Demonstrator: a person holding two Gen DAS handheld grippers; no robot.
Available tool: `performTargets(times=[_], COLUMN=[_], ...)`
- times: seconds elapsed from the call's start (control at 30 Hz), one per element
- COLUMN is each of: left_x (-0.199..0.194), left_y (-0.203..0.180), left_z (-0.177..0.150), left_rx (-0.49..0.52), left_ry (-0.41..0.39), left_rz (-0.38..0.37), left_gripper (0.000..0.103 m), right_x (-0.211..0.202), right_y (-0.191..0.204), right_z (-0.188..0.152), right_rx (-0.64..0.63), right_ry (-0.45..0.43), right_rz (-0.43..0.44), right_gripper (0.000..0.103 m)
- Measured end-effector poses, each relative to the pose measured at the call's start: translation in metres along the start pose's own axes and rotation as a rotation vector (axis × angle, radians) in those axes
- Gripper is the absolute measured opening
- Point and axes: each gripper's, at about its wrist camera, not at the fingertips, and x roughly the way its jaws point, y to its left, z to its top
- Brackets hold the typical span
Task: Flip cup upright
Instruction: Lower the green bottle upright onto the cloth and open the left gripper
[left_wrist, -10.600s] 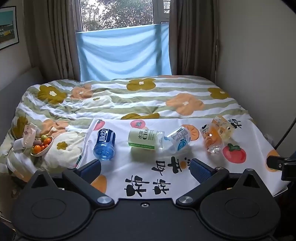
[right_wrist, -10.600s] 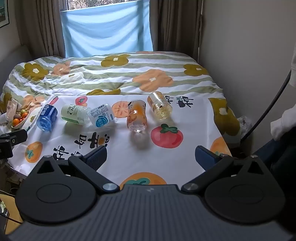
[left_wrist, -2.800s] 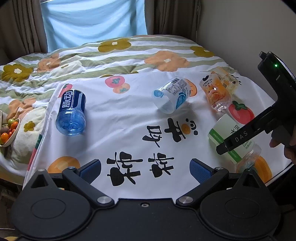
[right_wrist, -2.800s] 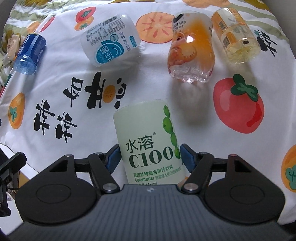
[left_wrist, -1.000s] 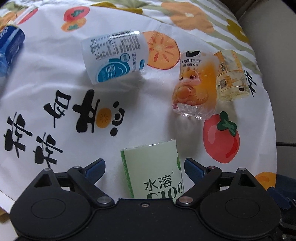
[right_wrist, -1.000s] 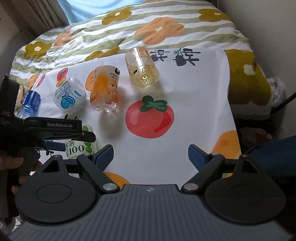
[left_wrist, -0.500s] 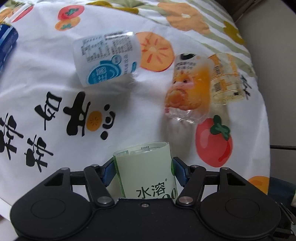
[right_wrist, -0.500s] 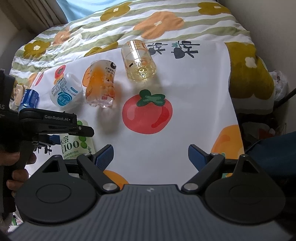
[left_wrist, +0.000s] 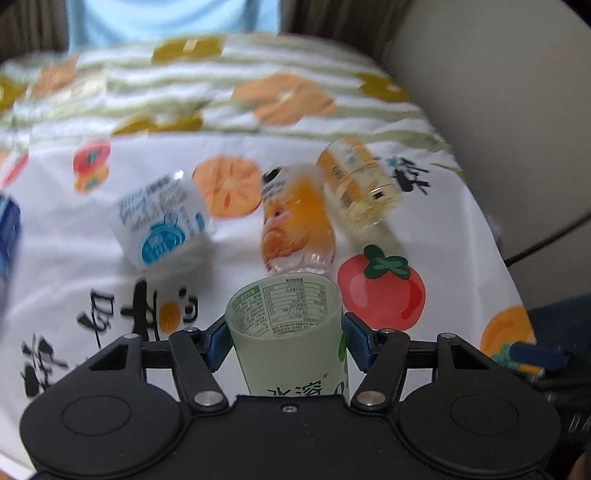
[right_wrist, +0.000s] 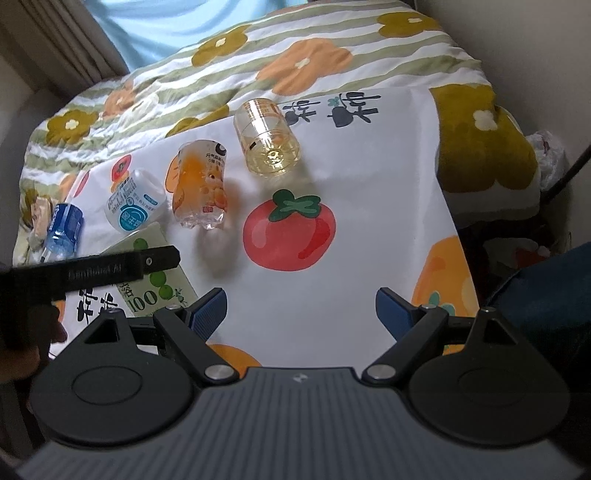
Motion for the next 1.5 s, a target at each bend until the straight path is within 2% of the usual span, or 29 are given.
performTargets(times=[0.37, 0.5, 0.83, 0.9, 0.93, 1.0, 1.07, 1.27, 1.5], left_x=[-0.009, -0.007, -0.006, -0.007, -0.007, -0.007, -0.012, -0.035, -0.098], left_y=[-0.021, -0.021, -0.017, -0.015, -0.014, -0.012, -0.009, -0.004, 0.023], left_z=[-0.052, -0.067, -0.072, -0.070, -0.070, -0.069, -0.069, -0.064, -0.053], left_rx=[0.252, 0.289, 0.271, 0.263, 0.256, 0.236, 0.227, 0.221, 0.151], left_ry=[-0.356, -0.439, -0.431, -0.419, -0.408, -0.400, -0.416, -0.423, -0.394], left_rz=[0.074, 0.086, 0.071, 0.067, 0.065, 0.070, 0.062, 0.047, 0.031], left_gripper=[0.067, 0.067, 0.068, 0.071, 0.074, 0.092, 0.098, 0.098, 0.098], right_x=[0.011, 0.014, 0.011, 0.010, 0.010, 0.009, 0.007, -0.010, -0.049], right_y=[-0.002, -0.001, 0.008, 0.010, 0.010, 0.011, 0.011, 0.016, 0.041], right_z=[-0.034, -0.045, -0.059, -0.059, -0.059, -0.059, -0.059, -0.056, -0.046], right_rx=[-0.033, -0.041, -0.057, -0.058, -0.058, -0.056, -0.055, -0.059, -0.079], right_ry=[-0.027, -0.022, -0.022, -0.024, -0.026, -0.029, -0.033, -0.057, -0.112], right_rz=[-0.050, -0.058, -0.056, -0.055, -0.054, -0.053, -0.054, -0.060, -0.076], right_gripper=[0.103, 0.103, 0.103, 0.103, 0.103, 0.103, 0.103, 0.103, 0.103])
